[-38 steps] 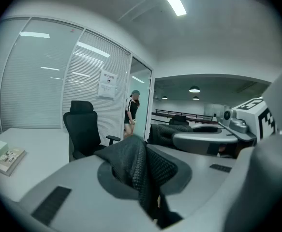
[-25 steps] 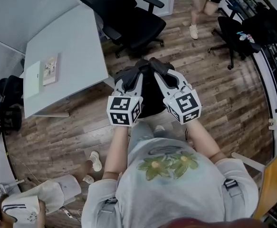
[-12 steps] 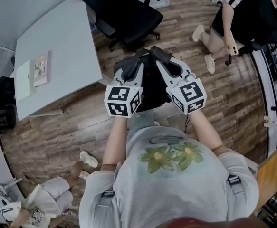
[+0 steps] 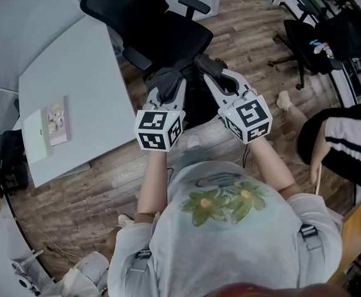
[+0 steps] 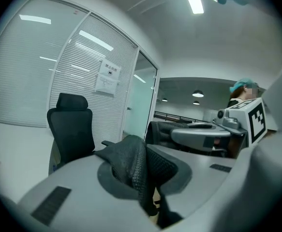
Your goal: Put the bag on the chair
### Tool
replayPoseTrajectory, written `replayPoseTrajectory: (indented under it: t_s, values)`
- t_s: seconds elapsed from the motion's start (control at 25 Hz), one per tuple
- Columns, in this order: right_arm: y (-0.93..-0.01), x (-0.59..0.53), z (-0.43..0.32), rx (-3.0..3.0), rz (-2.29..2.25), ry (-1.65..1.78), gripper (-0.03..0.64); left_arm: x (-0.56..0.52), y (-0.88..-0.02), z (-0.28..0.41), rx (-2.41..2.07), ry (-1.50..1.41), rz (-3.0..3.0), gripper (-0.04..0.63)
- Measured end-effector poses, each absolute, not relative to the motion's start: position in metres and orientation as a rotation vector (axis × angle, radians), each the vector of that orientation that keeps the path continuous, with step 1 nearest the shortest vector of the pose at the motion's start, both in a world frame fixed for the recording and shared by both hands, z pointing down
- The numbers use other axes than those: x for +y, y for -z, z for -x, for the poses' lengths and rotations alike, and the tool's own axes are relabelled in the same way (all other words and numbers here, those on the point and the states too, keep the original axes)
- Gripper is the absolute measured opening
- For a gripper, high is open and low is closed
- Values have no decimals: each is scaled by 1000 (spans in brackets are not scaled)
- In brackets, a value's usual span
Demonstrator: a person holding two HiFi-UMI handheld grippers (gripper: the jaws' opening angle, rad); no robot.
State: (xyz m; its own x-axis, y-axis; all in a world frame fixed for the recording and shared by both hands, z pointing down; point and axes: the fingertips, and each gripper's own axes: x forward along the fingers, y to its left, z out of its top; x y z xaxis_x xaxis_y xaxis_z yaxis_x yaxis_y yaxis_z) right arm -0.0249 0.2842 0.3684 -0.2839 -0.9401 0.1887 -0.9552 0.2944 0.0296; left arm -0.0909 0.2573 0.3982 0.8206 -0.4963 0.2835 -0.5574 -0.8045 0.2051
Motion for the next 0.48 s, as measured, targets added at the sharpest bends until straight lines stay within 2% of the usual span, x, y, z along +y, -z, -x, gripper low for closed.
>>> replayPoseTrajectory:
  t_s: [0.48]
  values:
    - [-328,160,-33,-2405,-1803,-64,48,134,-355,44,-798,-262,-2850,58]
